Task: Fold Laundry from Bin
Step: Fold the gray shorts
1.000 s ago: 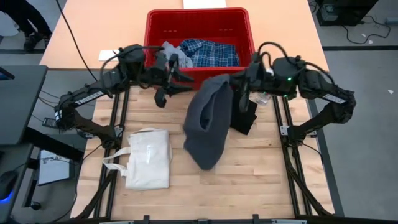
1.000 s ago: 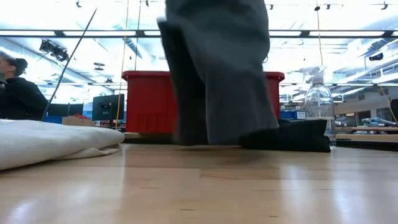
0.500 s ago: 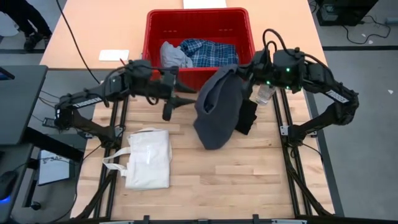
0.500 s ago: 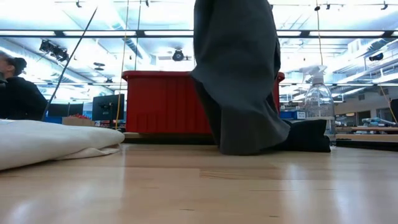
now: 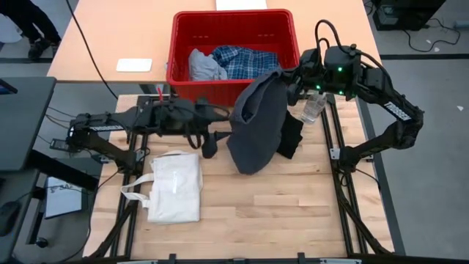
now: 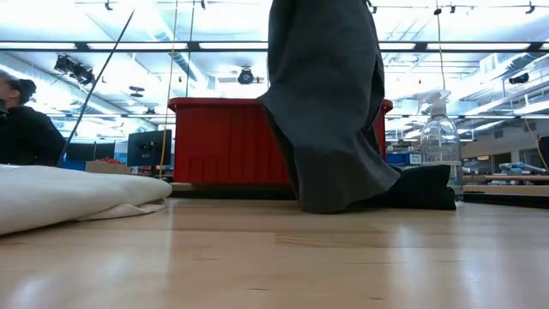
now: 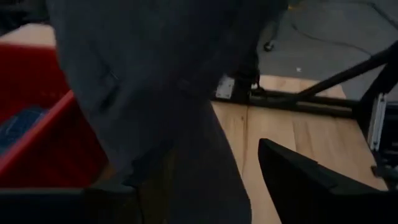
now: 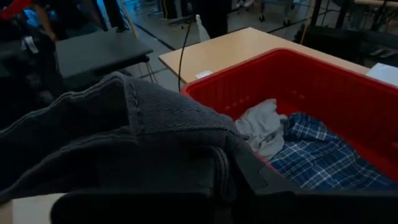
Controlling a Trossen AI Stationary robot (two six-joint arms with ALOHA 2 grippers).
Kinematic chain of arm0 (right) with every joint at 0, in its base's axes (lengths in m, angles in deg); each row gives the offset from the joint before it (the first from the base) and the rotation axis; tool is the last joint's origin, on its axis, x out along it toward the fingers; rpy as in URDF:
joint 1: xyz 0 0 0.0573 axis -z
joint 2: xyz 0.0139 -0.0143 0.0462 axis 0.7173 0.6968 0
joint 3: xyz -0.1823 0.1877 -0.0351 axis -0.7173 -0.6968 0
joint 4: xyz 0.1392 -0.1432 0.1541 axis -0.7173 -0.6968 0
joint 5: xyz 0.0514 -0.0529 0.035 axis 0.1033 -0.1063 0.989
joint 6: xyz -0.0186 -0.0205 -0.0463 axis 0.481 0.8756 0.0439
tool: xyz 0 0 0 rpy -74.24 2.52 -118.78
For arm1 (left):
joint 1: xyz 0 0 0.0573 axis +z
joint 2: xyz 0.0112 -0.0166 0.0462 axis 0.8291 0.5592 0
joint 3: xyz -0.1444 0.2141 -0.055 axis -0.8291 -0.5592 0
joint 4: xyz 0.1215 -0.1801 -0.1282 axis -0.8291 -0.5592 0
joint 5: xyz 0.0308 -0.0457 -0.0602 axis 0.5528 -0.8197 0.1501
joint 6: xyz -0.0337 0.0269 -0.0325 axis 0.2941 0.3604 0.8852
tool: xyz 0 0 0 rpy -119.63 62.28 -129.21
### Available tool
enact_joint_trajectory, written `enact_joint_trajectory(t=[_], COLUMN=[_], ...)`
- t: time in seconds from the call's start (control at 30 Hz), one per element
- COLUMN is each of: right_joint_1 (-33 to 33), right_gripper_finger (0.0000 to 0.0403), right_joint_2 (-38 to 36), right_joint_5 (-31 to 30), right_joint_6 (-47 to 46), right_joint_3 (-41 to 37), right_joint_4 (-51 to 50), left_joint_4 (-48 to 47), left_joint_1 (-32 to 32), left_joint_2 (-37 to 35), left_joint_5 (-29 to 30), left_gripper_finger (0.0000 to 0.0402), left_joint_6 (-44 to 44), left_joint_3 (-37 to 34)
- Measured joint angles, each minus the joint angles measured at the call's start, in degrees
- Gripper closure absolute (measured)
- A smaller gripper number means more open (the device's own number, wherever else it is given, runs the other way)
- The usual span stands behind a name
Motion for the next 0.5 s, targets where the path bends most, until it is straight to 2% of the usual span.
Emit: enact_joint_trajectory(t=[0.1,0.27,0.37,0.5], right_joint_1=[0.4,0.5,0.5,0.5], right_gripper_finger=[0.0382,0.0378,0.0368,0.0369], right_joint_2=[0.0,0.3,0.5,0.7], right_joint_5=[-0.1,-1.8,-2.2,-2.2], right_joint_6=[-1.5,-4.6,-6.0,-6.1], right_joint_3=[0.0,0.0,0.0,0.0], right_joint_4=[0.1,0.6,0.5,0.5], left_joint_4=[-0.3,-0.2,1.8,5.0], left_joint_1=[-0.8,-0.7,-0.8,-0.8], left_joint_2=[1.4,4.0,5.6,6.0], left_joint_5=[3.3,4.0,3.7,2.0], left_gripper_finger=[0.0175,0.0176,0.0161,0.0120], left_joint_6=[5.1,12.0,11.9,11.7], left_joint_3=[0.0,0.0,0.0,0.0])
